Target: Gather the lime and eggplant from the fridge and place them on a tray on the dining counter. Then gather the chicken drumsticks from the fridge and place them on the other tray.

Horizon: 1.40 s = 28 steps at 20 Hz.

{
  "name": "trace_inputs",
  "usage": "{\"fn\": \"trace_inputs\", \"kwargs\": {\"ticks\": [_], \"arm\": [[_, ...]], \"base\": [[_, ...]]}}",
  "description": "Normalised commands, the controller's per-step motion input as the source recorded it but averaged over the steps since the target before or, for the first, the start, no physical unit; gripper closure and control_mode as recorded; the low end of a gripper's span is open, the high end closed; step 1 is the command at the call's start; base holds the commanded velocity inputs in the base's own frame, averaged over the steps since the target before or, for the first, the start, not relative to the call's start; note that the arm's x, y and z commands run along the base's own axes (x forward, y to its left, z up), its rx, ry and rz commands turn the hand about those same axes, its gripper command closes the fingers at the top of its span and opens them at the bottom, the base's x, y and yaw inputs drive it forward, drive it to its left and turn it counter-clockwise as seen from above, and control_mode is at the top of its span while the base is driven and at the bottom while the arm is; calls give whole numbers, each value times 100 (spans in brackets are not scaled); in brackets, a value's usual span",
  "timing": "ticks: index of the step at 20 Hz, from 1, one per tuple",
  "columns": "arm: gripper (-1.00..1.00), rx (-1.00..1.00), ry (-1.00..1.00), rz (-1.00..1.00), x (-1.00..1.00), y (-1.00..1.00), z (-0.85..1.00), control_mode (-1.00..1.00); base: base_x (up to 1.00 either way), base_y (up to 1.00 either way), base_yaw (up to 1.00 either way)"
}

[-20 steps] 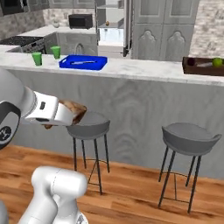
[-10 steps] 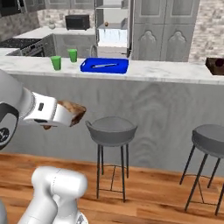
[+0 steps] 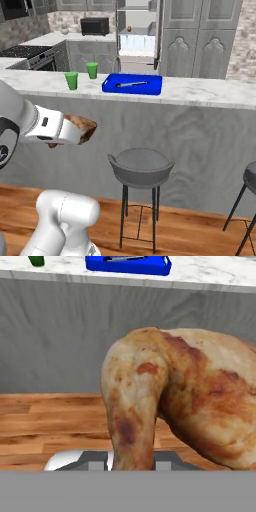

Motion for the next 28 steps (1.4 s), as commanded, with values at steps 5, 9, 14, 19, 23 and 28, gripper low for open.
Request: {"fn": "trace_inputs", "kwargs": {"ticks": [5,9,14,19,23,28], "arm": [[100,0,0,0,0,0,0,100],[100,0,0,0,0,0,0,100],[100,0,0,0,0,0,0,100],[100,0,0,0,0,0,0,100],[100,0,0,0,0,0,0,100],[100,0,0,0,0,0,0,100]], "base": [[59,24,10],[44,31,11],[33,19,2],[59,3,0],[61,0,0],[48,0,0]]}}
